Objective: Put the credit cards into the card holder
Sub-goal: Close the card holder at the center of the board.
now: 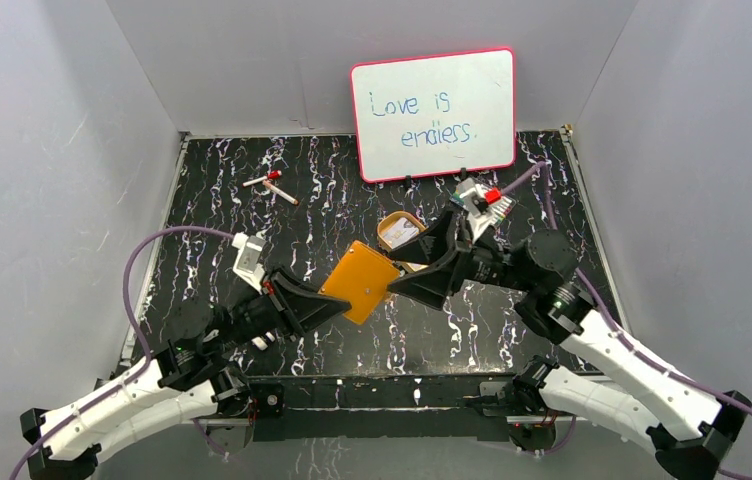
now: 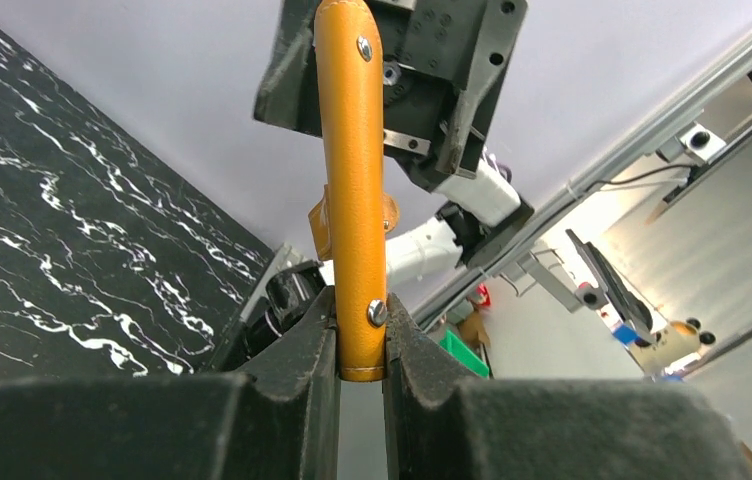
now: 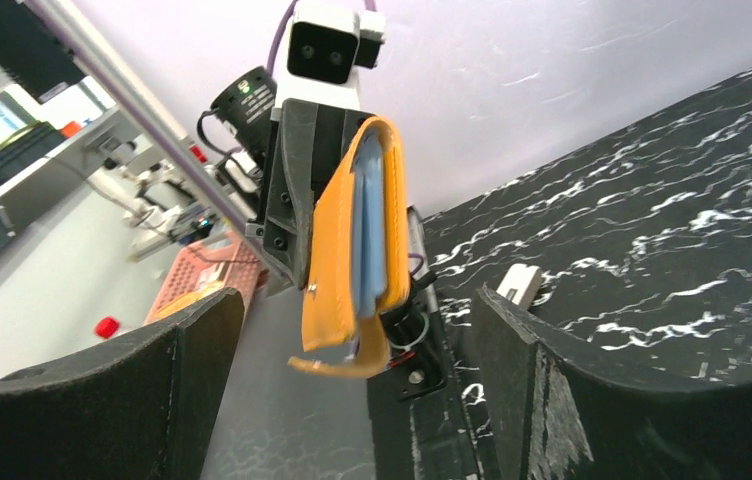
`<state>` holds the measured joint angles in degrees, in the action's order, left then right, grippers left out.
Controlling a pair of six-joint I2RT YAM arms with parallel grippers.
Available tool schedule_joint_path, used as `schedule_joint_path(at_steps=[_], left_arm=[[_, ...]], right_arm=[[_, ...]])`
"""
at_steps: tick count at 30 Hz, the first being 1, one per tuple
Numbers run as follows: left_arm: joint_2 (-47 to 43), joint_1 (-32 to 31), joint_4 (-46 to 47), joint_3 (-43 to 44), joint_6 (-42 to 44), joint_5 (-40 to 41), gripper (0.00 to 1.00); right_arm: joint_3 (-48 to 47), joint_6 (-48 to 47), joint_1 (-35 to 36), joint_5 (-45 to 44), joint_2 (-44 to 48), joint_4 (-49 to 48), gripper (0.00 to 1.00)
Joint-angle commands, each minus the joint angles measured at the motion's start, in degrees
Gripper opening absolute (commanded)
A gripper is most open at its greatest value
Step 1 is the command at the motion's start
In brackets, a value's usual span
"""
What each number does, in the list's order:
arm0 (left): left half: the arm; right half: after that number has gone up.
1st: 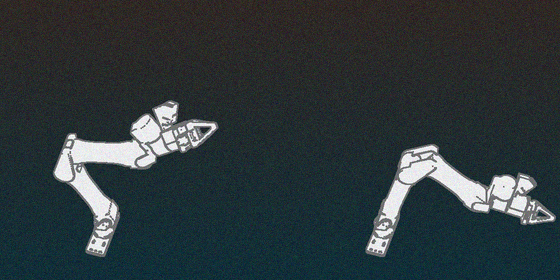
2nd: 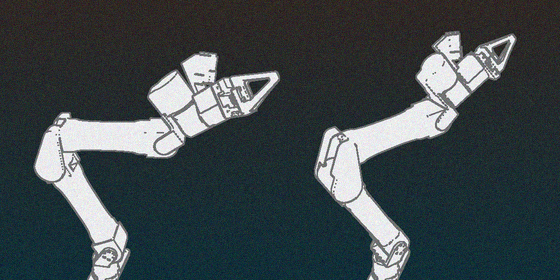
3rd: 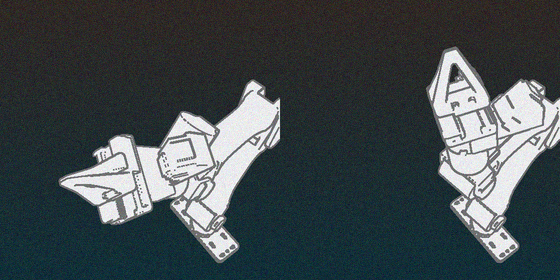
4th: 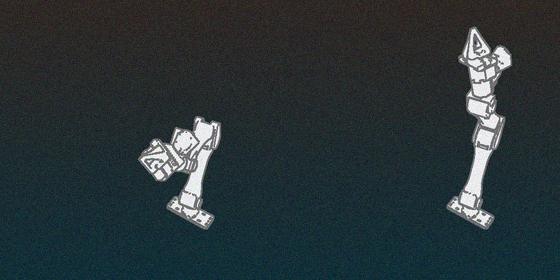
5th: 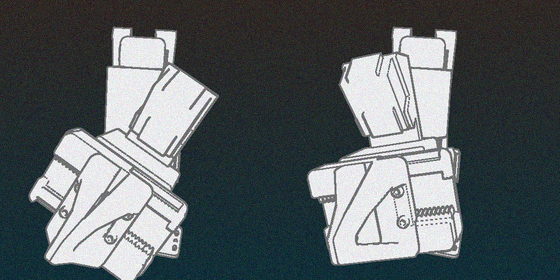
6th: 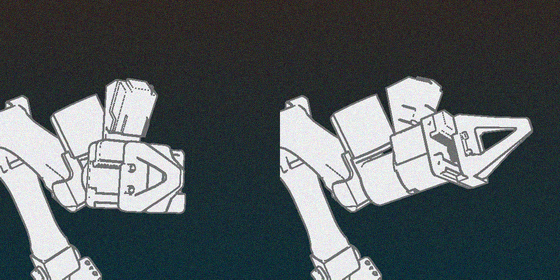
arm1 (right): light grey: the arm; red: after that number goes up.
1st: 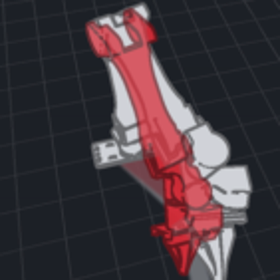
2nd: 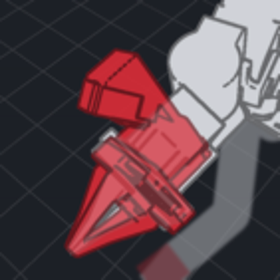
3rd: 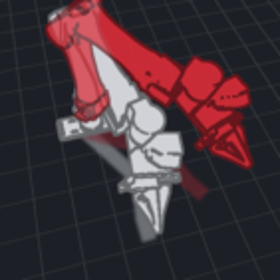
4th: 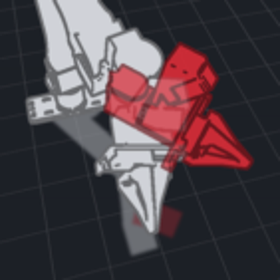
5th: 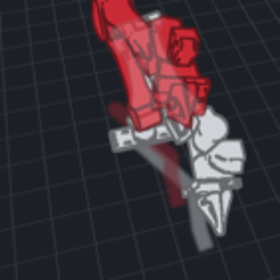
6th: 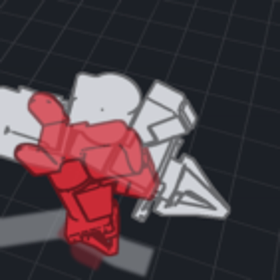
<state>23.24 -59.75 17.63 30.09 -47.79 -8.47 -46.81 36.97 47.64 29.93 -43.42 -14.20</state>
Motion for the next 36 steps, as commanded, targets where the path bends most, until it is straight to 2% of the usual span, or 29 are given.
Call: schedule_joint_path(at_steps=[1, 6, 9, 13, 14, 16, 19, 20, 23, 26, 32, 36], left_arm=[[2.5, -0.02, 4.14, 3.48, -0.04, -7.04, 0.0], [4.37, -0.02, 5.91, 3.91, -1.13, -8.84, 0.0], [4.38, -0.06, 6.23, 3.71, -1.27, -8.82, 0.0], [4.28, -0.02, 3.69, 4.41, -0.28, -8.51, 0.0], [4.27, -0.02, 2.8, 4.7, 0.09, -8.45, 0.03], [4.19, -0.02, -0.35, 6.04, 1.57, -7.8, 0.28], [3.97, -0.02, -8.01, 9.98, 6.37, -6.04, 0.63], [3.87, -0.04, -10.53, 11.58, 7.83, -4.92, 0.72], [3.24, -0.02, -18.13, 15.94, 12.94, -1.4, 0.84], [4.28, -0.02, -24.18, 20.37, 17.39, -0.75, 0.89], [13.61, -0.02, -32.81, 28.02, 22.63, -7.83, 0.88], [15.78, -0.02, -33.75, 28.43, 23.76, -8.52, 0.88]], right_arm=[[1.04, 5.64, -0.1, 7.63, -3.05, -13.41, 0.88], [1.37, 8.83, -0.09, 11.44, -6.05, -18.32, 0.68], [1.92, 9.55, -0.09, 12.28, -6.19, -19.04, 0.6], [2.8, 11.05, -0.09, 12.76, -5.95, -20.79, 0.26], [2.7, 11.12, -0.09, 13.0, -6.08, -20.67, 0.17], [2.17, 10.88, -0.14, 13.24, -6.03, -19.56, 0.02], [-0.63, 7.8, -0.18, 13.64, -5.8, -13.47, 0.0], [-1.69, 6.64, -0.2, 13.74, -5.64, -10.26, 0.0], [-6.19, 2.07, -0.18, 13.73, -6.25, 0.73, 0.0], [-9.68, -1.02, -0.23, 14.99, -7.06, 7.17, 0.0], [-14.77, -2.9, -0.22, 17.89, -10.23, 13.19, 0.0], [-17.27, -4.17, -0.18, 19.64, -12.18, 15.43, 0.0]])
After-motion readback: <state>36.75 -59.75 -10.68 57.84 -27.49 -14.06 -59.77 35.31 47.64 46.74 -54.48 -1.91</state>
